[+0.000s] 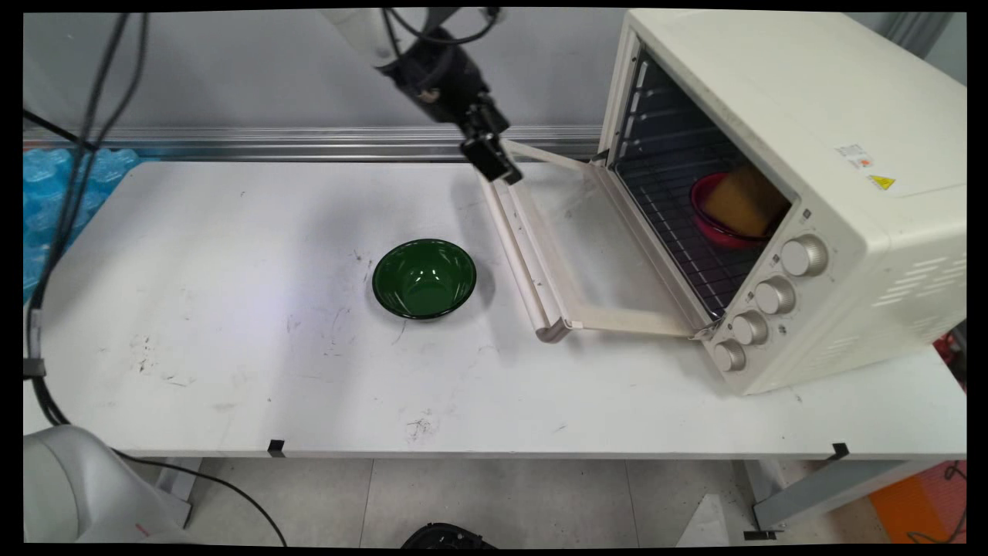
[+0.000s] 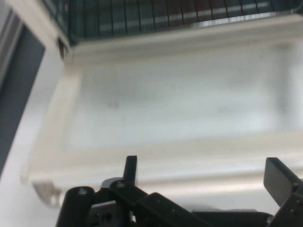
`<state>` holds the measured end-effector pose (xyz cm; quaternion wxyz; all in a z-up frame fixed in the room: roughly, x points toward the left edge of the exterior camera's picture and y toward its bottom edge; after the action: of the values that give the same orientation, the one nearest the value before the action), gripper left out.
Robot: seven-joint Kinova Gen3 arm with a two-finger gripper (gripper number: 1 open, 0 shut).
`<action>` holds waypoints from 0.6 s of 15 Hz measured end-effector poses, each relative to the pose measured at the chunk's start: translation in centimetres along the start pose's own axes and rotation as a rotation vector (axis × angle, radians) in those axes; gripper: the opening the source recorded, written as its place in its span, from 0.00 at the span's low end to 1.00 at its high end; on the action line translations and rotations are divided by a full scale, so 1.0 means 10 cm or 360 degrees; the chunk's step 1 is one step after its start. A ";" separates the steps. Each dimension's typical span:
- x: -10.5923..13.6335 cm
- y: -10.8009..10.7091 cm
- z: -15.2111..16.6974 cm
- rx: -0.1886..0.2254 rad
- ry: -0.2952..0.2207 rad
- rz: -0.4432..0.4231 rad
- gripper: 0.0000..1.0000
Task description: Close the oven
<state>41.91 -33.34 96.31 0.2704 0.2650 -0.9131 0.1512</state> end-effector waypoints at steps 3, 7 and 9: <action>-0.20 0.06 -0.20 -0.0004 -0.0055 -0.0107 1.00; -0.45 0.12 -0.36 0.0010 -0.0116 -0.0207 1.00; -0.54 0.15 -0.38 0.0012 -0.0133 -0.0234 1.00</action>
<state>46.41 -28.35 96.07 0.2413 0.3384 -0.9011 0.1233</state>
